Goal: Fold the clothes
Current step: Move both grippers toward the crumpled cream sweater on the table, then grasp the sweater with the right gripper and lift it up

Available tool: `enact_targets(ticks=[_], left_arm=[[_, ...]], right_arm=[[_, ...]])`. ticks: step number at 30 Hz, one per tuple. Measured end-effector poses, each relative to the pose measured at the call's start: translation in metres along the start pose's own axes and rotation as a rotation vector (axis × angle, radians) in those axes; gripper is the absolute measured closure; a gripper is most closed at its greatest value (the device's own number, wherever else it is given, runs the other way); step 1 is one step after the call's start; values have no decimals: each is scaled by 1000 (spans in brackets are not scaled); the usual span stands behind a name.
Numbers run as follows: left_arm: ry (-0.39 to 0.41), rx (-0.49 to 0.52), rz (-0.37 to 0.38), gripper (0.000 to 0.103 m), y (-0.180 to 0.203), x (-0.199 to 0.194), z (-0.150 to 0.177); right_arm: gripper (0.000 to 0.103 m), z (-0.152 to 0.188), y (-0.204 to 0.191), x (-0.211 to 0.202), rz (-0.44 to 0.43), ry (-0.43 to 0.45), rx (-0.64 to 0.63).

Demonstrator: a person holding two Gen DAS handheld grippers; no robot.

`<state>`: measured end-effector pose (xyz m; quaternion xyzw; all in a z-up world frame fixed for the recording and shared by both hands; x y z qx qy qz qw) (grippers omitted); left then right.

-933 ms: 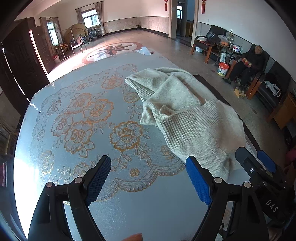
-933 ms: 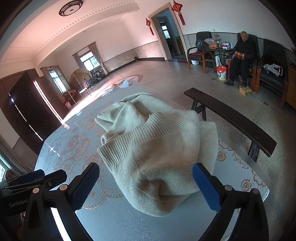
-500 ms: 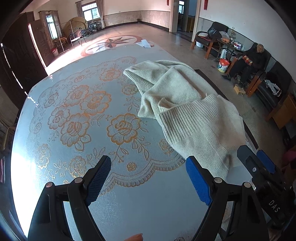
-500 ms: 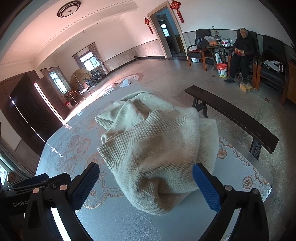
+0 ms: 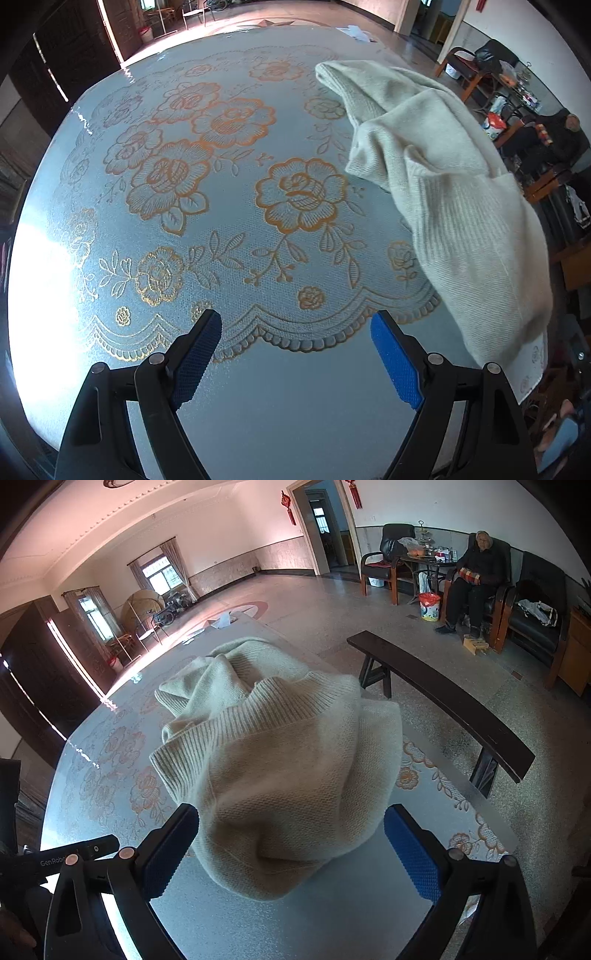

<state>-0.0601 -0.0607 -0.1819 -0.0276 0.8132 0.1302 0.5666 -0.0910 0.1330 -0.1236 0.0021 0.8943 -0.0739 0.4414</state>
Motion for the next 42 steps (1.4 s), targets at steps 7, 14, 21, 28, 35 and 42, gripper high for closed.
enact_targets(ticks=[7,14,21,28,35,42], left_arm=[[-24,74,15,19,6,21,3],[-3,79,54,19,8,12,6],[30,-33,-21,19,-43,3,6],[26,-219,-75,19,-87,8,16],[-5,-172,-66,19,-69,18,25],[-11,-104,-55,19,-45,17,29]], right_arm=[[0,-1,-9,25,-41,-90,-122],[0,-5,-14,66,-14,-190,-198],[0,54,-97,37,-367,-365,-434],[1,-18,-77,28,-380,-257,-294],[11,-135,-40,95,-165,-161,-205],[21,-150,-73,184,0,-227,-540]])
Point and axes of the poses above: each gripper's, at about its wrist camera, not at the fingertips, and x roughly the way its jaws point, y to its right, z to its underside, the point moved 10 cm from there along x, roughly the way its jaws point, and after that the axes turned 9 degrees about z, right-handed, at the moved point
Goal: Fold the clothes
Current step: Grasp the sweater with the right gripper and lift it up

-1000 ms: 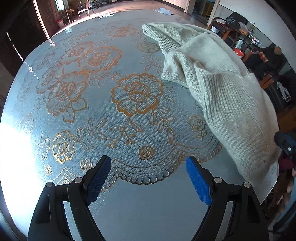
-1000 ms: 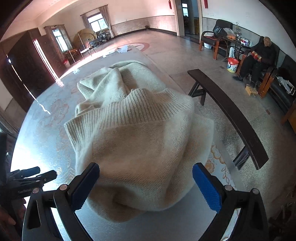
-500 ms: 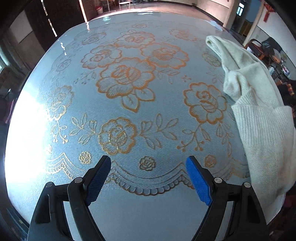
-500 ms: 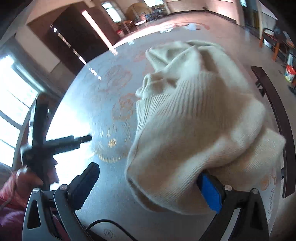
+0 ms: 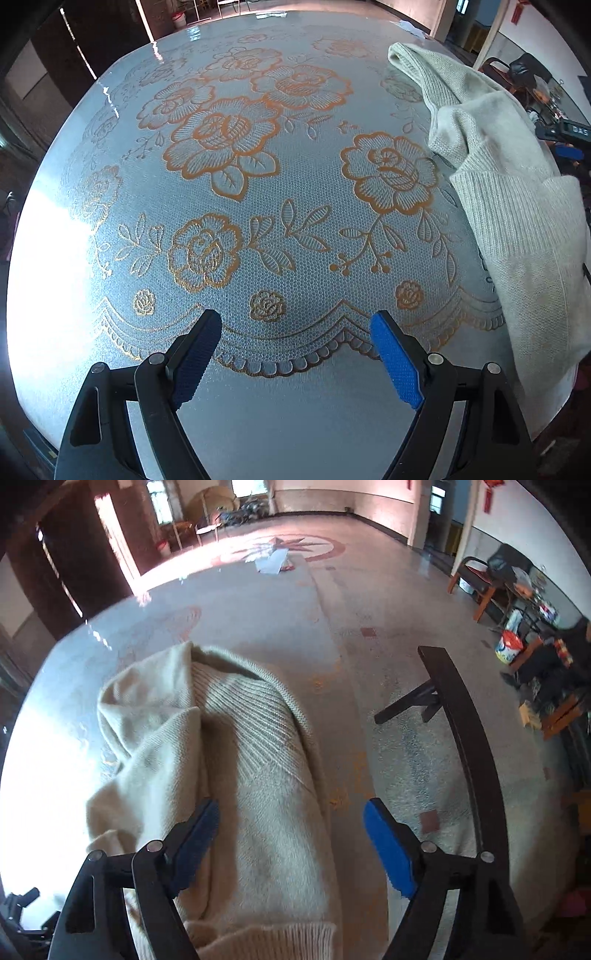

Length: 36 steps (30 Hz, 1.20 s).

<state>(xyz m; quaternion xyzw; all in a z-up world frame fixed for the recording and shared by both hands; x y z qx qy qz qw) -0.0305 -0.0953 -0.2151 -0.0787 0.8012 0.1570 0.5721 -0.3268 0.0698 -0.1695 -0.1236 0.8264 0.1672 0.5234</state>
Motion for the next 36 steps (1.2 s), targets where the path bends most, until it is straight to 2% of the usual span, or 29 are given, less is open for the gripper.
enact_targets(ticks=[4,5,6,7,9,13,16,20,25,29,36], left_arm=[[-5,-48,2,19,-17,-1,5],[-8,-67,2,19,-21,0,6],[-9,-88,4,19,-26,0,6],[-10,-110,5,19,-32,0,8],[-12,-146,11,19,-40,0,9],[3,-160,22,19,-48,-5,9],[15,-135,36,19,-49,-16,7],[51,-112,58,19,-48,-29,-4],[122,-127,99,19,-59,-58,-14],[200,-186,120,19,-83,-83,-26],[347,-325,108,19,-144,-120,-48]], right_arm=[[22,1,-13,30,104,-42,-137],[31,4,-15,34,101,-51,-144],[53,6,-18,33,63,-49,-130],[63,6,-21,31,13,-44,-110],[82,4,-21,23,-18,-26,-90],[86,3,-21,-21,-97,55,-32],[86,-4,-23,-76,-193,148,31],[87,-33,-45,-171,-299,305,39],[88,-52,-78,-326,-410,532,-38],[87,-59,-104,-441,-575,697,-40],[88,-47,-172,-563,-827,777,-132]])
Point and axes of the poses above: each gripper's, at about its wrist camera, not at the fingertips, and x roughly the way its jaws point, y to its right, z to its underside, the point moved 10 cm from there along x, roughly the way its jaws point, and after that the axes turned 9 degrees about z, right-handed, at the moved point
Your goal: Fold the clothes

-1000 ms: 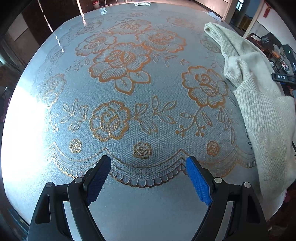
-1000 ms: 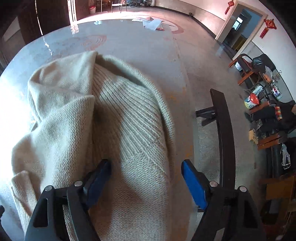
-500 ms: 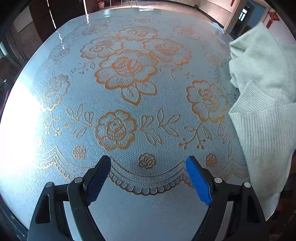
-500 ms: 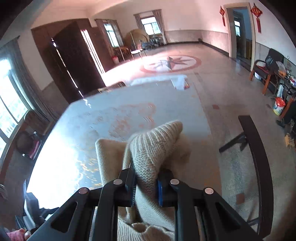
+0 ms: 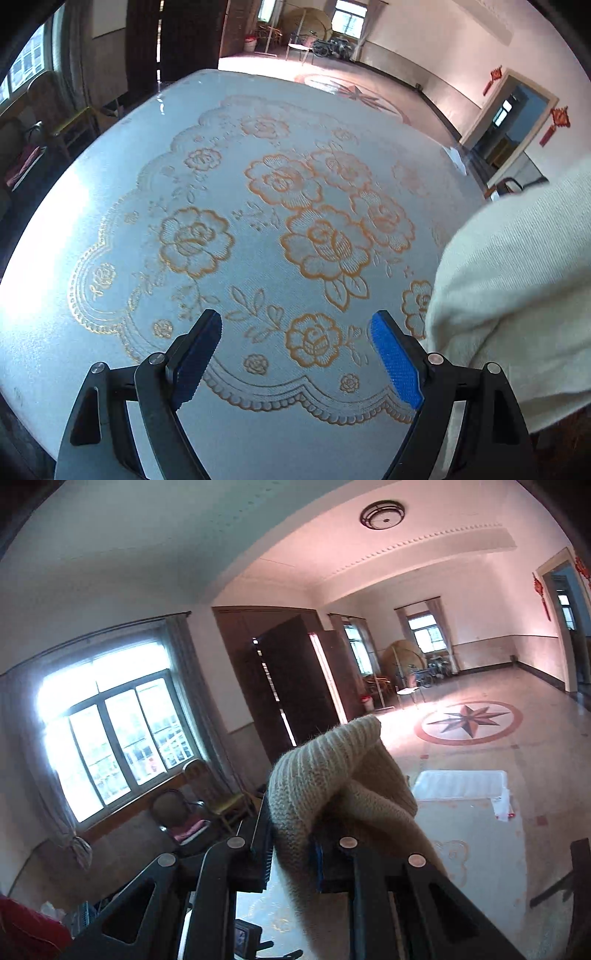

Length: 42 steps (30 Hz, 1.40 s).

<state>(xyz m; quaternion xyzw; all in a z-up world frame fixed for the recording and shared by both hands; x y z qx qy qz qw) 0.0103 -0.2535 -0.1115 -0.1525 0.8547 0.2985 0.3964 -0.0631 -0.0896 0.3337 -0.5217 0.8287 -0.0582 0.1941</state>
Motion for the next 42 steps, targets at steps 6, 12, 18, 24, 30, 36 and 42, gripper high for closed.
enact_targets(ticks=[6,12,18,24,30,36,42], left_arm=[[158,-130,-27,19,-59,-69,-41],[304,-314,-87,18,-135,-142,-47],[295,-406,-161,18,-185,-144,-23],[135,-340,-194,18,-183,-78,13],[-43,-123,-246,18,-158,-23,55],[-84,10,-225,19,-132,-10,86],[-72,113,-298,17,-126,13,94]], right_arm=[[88,-20,-100,-25,-307,18,-2],[88,-30,-111,-28,-340,79,9],[88,18,10,41,33,-45,109],[70,182,193,164,604,-416,-43],[59,292,220,149,626,-546,-59],[53,422,191,74,570,-793,-37],[53,524,168,46,570,-970,-46]])
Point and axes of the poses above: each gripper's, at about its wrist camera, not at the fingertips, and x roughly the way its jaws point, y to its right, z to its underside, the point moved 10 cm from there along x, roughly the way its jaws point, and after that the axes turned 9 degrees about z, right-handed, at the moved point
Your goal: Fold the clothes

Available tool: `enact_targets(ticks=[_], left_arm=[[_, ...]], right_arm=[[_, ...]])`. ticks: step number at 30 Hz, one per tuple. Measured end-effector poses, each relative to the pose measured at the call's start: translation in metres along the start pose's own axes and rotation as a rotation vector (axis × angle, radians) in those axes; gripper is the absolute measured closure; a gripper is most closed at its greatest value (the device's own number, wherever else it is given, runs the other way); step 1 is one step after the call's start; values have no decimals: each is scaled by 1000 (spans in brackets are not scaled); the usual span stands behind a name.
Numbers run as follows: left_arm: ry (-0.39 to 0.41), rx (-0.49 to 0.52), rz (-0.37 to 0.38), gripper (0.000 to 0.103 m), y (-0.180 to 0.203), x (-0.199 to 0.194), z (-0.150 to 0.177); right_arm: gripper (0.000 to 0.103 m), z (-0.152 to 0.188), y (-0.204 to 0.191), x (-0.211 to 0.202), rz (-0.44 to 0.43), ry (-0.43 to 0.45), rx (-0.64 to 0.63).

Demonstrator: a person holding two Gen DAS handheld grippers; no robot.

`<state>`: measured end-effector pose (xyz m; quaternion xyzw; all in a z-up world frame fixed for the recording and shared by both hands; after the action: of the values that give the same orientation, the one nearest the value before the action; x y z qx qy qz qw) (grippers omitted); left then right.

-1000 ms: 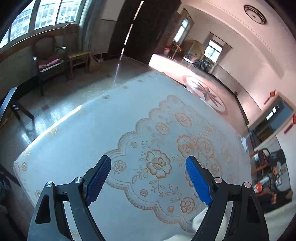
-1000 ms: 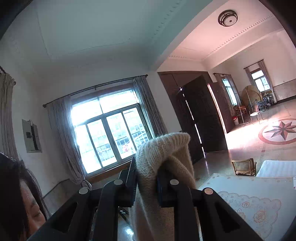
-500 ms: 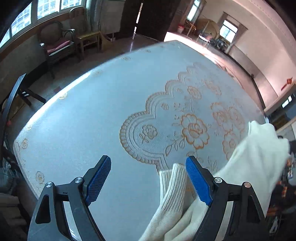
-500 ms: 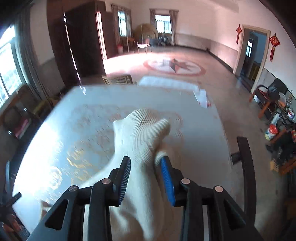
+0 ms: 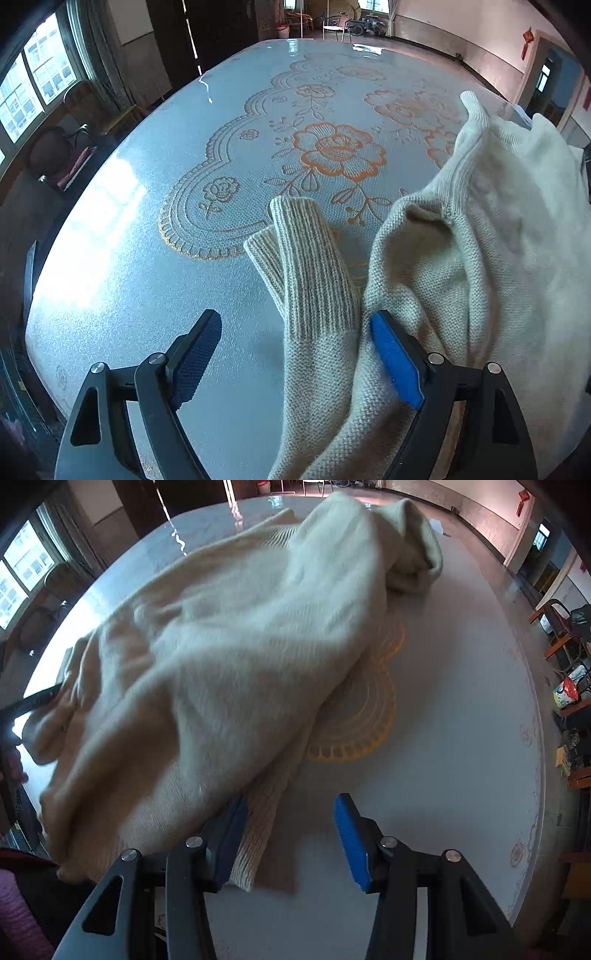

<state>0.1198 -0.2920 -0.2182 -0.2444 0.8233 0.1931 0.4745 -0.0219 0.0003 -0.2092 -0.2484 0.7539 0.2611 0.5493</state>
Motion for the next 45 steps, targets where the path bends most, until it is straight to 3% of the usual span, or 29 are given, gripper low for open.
enact_targets(ticks=[2,3,5,7,9,11,14,19,22,24,26,28,29,32,35,38,41,45], left_arm=[[42,46,-69,15,-1,2,-7],[68,76,-116,9,-1,2,-12],[116,155,-221,4,-3,-3,-23],[167,295,-372,1,-3,-3,-38],[215,403,-468,1,-4,-4,-54],[201,406,-495,1,-17,-1,-68],[152,339,-527,1,-51,7,-88],[144,297,-569,0,-97,17,-111],[153,277,-614,0,-123,20,-123],[152,248,-628,0,-141,24,-129],[127,212,-621,0,-157,26,-133],[94,190,-589,0,-164,24,-133],[90,185,-576,0,-167,21,-134],[181,185,-587,0,-167,-14,-136],[260,118,-522,0,-155,-48,-132],[303,72,-348,0,-111,-62,-122],[251,104,-199,0,-50,-47,-107],[156,236,-106,0,34,-7,-72]], right_arm=[[49,1,-8,8,21,12,4],[48,-2,-13,7,24,29,-5],[50,-10,-22,7,39,47,-24],[66,-17,-32,4,16,62,-34],[99,-22,-43,0,-7,73,-69],[100,-26,-43,-5,-12,68,-79],[100,-34,-1,-42,6,116,26],[100,-12,121,-119,187,188,233],[101,27,195,-130,391,129,331],[96,61,226,-112,434,8,403],[94,90,247,-93,439,-89,481],[86,93,236,-89,388,-52,508],[83,85,222,-90,338,-18,485],[82,44,149,-87,187,102,308],[81,8,69,-63,78,130,137],[81,3,27,-36,73,90,28],[81,2,-10,-9,76,44,-77],[75,23,-50,-19,-88,-27,-125]])
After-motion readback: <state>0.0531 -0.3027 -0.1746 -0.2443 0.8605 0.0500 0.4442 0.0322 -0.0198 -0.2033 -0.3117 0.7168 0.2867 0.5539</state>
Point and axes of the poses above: each gripper's, at about its wrist camera, not at the fingertips, and x roughly the way its jaws point, y to its right, z to its underside, the point moved 10 cm from there along x, roughly the way its jaws point, and after that the axes turned 9 degrees about z, right-handed, at the moved point
